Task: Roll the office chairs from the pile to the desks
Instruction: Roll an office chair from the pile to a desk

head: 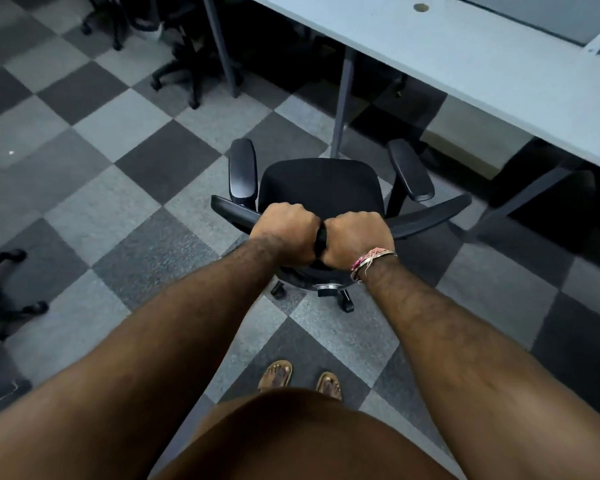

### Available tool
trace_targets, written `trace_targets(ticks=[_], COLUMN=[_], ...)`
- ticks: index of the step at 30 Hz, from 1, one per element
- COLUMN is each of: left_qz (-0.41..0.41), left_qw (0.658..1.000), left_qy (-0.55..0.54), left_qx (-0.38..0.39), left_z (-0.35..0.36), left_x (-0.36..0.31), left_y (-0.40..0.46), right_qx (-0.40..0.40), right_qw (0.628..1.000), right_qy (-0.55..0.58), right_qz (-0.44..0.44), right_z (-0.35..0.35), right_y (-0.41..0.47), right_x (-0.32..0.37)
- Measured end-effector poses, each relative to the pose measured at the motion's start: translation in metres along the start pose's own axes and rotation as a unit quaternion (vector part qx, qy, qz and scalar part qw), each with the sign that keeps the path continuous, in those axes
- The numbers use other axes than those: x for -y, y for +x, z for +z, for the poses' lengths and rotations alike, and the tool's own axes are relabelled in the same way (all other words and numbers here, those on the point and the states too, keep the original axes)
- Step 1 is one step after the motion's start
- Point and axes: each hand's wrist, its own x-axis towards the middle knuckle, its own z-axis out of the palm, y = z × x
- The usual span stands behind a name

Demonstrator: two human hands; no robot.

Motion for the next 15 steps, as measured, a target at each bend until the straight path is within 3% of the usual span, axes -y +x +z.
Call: trace_targets(ticks=[15], left_qz=[-0.045], left_qw=[0.999], left_qy=[-0.013], left_qx=[-0.011], left_z=[-0.004], left_x=[0.068], left_y=[0.059], right_qx=[-0.009], right_qw=[0.994], right_qy=[-0.031], right_qz=[-0.102], right_z=[-0.002], right_y=[0.112], right_x=[-0.021])
